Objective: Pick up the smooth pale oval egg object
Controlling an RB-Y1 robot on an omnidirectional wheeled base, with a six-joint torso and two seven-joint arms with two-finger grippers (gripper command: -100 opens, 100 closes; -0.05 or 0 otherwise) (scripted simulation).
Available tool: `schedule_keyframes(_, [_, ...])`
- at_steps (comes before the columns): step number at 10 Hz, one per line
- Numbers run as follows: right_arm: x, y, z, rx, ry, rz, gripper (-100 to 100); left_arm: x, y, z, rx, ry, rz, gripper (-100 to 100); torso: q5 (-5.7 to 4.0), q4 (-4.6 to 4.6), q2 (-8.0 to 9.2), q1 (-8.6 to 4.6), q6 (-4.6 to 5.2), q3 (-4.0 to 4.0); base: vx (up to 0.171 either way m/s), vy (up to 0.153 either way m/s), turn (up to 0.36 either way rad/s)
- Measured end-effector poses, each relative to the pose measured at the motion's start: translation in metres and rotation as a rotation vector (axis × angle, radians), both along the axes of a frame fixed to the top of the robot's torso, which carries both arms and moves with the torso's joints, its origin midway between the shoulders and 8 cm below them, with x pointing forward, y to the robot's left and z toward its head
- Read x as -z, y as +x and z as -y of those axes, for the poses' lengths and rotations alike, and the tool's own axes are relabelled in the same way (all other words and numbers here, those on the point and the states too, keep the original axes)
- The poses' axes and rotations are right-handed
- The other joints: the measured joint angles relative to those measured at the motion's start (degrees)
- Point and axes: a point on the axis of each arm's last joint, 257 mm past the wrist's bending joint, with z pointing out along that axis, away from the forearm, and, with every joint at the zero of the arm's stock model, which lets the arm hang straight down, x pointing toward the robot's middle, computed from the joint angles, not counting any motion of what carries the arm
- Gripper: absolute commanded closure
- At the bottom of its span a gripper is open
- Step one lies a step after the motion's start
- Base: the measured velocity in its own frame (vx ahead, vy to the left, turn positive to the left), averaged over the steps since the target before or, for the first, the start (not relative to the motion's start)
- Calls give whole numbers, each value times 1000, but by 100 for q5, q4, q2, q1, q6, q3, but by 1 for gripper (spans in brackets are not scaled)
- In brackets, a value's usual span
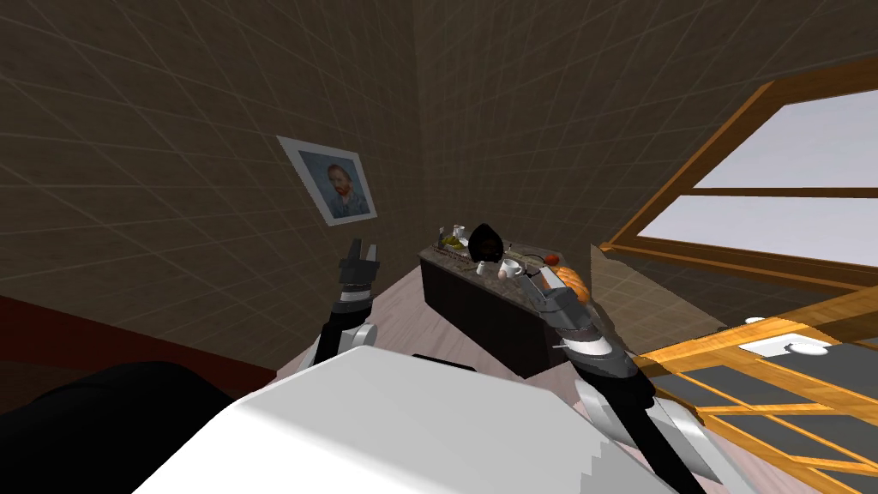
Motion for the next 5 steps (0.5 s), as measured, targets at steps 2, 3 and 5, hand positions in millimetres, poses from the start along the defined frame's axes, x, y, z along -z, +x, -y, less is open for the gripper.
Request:
schedule_keyframes(2, [13, 1, -1, 30, -120, 5, -100, 0, 0, 0, 0, 0, 0, 0, -2, -1, -5, -7, 0, -3, -15, 74, 20])
schedule_keyframes(3, [21, 3, 0, 46, -195, 6, -100, 0, 0, 0, 0, 0, 0, 0, -1, -2, -7, -1, -1, -4, -15, 69, 7])
schedule_keyframes(5, [36, 5, 4, 74, -316, 8, -100, 0, 0, 0, 0, 0, 0, 0, -1, -2, -6, -2, 0, -4, -17, 80, 19])
